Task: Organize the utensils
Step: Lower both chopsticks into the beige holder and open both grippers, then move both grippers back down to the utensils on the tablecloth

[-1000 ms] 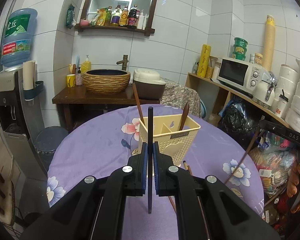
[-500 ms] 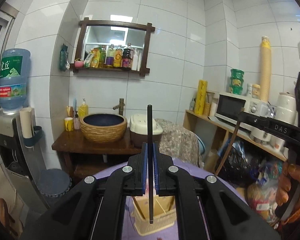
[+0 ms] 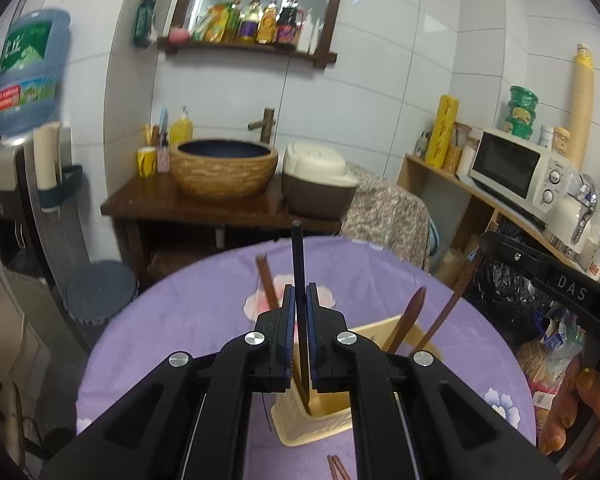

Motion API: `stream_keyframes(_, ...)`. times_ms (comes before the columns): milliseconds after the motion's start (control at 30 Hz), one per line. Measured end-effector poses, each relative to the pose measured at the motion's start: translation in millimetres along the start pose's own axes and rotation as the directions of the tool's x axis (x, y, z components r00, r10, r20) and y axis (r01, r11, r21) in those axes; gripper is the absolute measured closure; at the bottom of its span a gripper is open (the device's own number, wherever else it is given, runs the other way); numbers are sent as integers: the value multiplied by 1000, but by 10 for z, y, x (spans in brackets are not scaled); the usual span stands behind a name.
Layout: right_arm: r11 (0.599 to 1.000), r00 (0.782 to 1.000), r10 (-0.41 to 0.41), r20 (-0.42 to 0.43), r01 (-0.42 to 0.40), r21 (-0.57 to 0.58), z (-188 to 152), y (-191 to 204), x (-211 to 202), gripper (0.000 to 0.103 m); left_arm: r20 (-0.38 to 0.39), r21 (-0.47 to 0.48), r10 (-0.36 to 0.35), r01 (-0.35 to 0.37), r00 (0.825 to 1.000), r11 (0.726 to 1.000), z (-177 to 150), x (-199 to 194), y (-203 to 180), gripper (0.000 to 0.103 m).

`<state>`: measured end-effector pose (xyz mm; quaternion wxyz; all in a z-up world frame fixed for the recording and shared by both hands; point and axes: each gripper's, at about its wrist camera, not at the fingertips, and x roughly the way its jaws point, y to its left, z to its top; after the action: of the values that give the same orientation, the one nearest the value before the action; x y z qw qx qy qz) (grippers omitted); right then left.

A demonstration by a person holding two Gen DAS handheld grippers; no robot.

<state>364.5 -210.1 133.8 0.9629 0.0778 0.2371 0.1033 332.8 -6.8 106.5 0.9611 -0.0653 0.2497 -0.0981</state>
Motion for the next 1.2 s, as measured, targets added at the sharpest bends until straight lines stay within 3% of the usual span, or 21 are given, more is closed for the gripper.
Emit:
stream_keyframes(233, 1000, 998, 7, -59, -5, 24, -127, -110, 241, 95, -40, -9, 11, -12, 999, 1000, -102, 140, 5, 96)
stream_keyframes(300, 999, 997, 13, -82, -9, 46, -183, -152, 292, 90, -38, -1, 11, -11, 999, 1000, -124, 116, -15, 95)
stream_keyframes(333, 999, 996, 10, -83, -7, 46, -202, -159, 294, 86, -30, 6, 13, -13, 999, 1000, -135, 87, -32, 90)
stream_keyframes(400, 999, 997, 4, -73, 0, 52, -254, -186, 265, 46, -7, 13, 11, -11, 1000, 1000, -157, 10, -38, 69)
stream_keyframes(433, 998, 998, 2, -57, 2, 62, -286, -211, 221, 38, 4, 11, 8, -8, 1000, 1000, -165, -29, -36, 54)
stream_keyframes(533, 998, 999, 9, -42, -6, 65, -397, -257, 95, 36, 49, 12, -12, 12, 999, 1000, -275, -276, -26, 42)
stream_keyframes(600, 998, 999, 6, -51, -3, 64, -529, -291, -3, 25, 55, 24, 0, -1, 999, 1000, -410, -416, -10, 33)
stream_keyframes(667, 998, 998, 1, -69, 3, 62, -655, -319, -78, 23, 49, 18, 10, -10, 999, 1000, -591, -525, 31, 27)
stream_keyframes(900, 997, 982, -78, -172, 82, 16, -1379, -404, -304, 15, -116, 19, 50, -48, 992, 999, -1306, -533, 198, 25)
stream_keyframes(1000, 986, 965, -168, -201, 163, -41, -1779, -422, -421, 12, -190, 18, 79, -77, 979, 997, -1626, -529, 264, 25)
stream_keyframes(1200, 963, 922, -267, -279, 263, -55, -2525, -539, -656, 10, -295, -3, 42, -45, 955, 999, -2060, -583, 259, 31)
